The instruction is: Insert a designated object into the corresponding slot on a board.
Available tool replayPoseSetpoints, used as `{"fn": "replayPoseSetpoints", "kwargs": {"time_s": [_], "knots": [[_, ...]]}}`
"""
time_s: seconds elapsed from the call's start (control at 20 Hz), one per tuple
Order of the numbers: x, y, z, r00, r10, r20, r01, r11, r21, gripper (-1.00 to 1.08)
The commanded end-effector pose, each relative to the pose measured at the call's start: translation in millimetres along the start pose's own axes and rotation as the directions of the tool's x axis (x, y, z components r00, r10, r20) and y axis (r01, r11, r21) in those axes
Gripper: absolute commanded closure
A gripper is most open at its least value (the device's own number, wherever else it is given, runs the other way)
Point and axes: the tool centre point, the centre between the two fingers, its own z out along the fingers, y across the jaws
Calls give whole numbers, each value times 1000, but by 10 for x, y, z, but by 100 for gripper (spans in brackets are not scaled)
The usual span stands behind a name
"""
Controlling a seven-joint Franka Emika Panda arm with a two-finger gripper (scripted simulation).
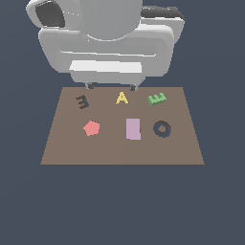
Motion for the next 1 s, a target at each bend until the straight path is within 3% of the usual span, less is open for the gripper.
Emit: {"fn": "replayPoseSetpoints", "kwargs": {"time_s": [0.0,0.45,0.95], "knots": [[0,0,0,1000,0,0,0,1000,0,-92],[-74,-26,58,999,49,2,-49,999,-1,-92],[-314,-139,255,977,212,10,-212,977,-6,-92]]}}
